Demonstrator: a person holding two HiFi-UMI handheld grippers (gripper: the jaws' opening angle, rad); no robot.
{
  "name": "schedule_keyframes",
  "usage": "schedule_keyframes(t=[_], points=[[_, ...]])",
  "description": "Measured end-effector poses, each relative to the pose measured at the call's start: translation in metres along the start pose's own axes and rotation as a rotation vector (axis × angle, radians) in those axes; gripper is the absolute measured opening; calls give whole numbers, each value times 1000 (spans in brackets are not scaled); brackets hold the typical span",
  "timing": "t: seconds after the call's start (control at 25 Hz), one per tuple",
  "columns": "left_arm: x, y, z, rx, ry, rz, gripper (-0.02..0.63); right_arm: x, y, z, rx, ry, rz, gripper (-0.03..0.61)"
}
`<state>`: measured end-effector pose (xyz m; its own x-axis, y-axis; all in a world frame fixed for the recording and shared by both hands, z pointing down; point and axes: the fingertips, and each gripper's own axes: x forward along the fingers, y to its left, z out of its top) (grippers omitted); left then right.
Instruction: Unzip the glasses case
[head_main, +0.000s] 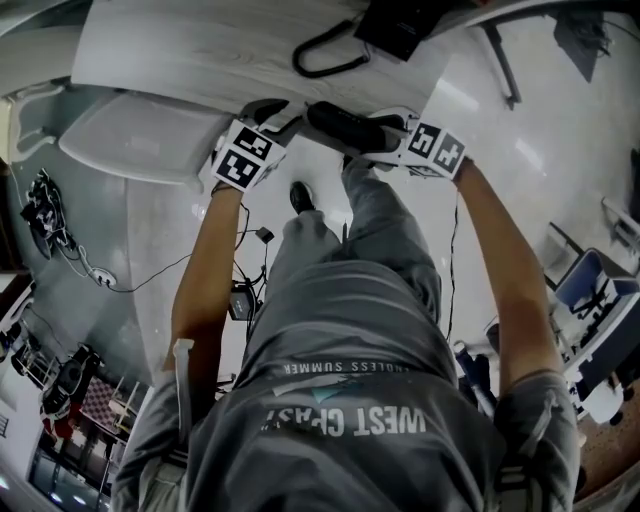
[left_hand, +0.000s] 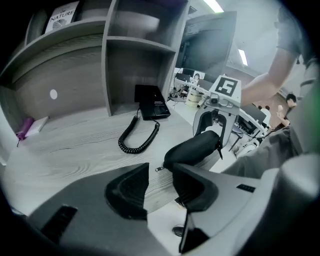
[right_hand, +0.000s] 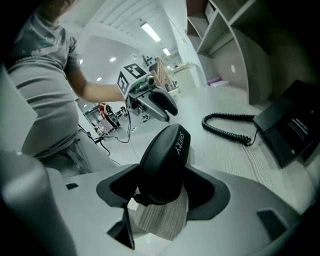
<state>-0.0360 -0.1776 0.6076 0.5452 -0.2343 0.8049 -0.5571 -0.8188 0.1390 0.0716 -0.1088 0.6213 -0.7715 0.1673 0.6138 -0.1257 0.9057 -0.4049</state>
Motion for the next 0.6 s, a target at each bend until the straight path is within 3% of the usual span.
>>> schedule_keyframes(t=[0.16, 0.6], points=[[5, -8, 5, 18, -5, -25, 129, -2, -14, -20, 44, 15, -57, 295], [43, -60, 12, 44, 22, -113, 127, -10, -19, -15, -13, -24, -296, 337]])
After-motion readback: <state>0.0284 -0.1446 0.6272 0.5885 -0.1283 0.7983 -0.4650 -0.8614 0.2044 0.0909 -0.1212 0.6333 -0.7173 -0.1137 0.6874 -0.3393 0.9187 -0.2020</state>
